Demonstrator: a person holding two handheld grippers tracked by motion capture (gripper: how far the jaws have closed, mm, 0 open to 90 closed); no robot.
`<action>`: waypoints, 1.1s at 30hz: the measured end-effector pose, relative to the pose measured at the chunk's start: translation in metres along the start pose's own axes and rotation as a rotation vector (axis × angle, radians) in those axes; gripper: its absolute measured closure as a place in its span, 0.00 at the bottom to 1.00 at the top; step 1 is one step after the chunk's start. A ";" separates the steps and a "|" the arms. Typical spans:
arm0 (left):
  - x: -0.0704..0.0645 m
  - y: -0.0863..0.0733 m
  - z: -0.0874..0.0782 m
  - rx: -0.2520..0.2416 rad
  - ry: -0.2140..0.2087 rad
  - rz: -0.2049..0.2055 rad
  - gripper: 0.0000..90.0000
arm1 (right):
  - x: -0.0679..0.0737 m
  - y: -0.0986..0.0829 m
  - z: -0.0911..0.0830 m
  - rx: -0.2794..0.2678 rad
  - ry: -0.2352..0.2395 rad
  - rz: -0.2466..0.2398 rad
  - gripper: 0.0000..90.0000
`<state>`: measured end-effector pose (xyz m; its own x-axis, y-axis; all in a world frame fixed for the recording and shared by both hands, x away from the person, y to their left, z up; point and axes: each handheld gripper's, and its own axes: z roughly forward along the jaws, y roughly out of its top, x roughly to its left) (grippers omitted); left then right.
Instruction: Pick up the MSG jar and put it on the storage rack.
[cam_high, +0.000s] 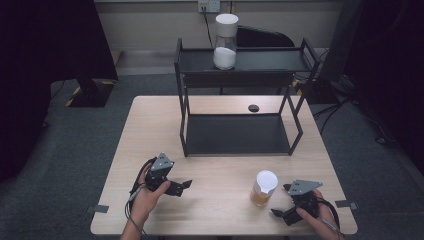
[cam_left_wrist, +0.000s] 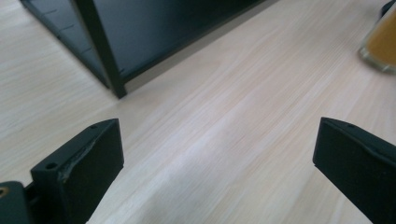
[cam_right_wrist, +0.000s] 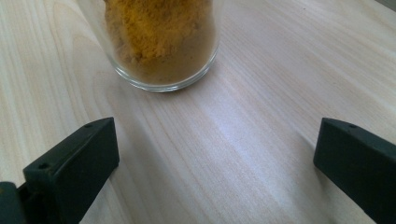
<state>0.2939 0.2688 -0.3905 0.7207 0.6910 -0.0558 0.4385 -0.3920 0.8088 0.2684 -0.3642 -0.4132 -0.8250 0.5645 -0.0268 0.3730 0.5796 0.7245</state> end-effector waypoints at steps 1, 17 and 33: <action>0.000 -0.003 0.000 -0.001 -0.001 -0.010 0.02 | 0.000 0.000 0.000 0.000 0.000 0.000 0.00; -0.013 -0.022 -0.001 0.090 0.100 0.016 0.02 | 0.000 0.000 0.000 0.000 0.000 0.000 0.00; -0.014 -0.032 0.002 0.123 0.118 -0.017 0.00 | 0.000 0.000 0.000 0.000 0.000 0.001 0.00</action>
<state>0.2716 0.2704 -0.4166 0.6481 0.7615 0.0062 0.5176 -0.4465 0.7299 0.2683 -0.3641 -0.4131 -0.8246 0.5651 -0.0264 0.3739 0.5794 0.7242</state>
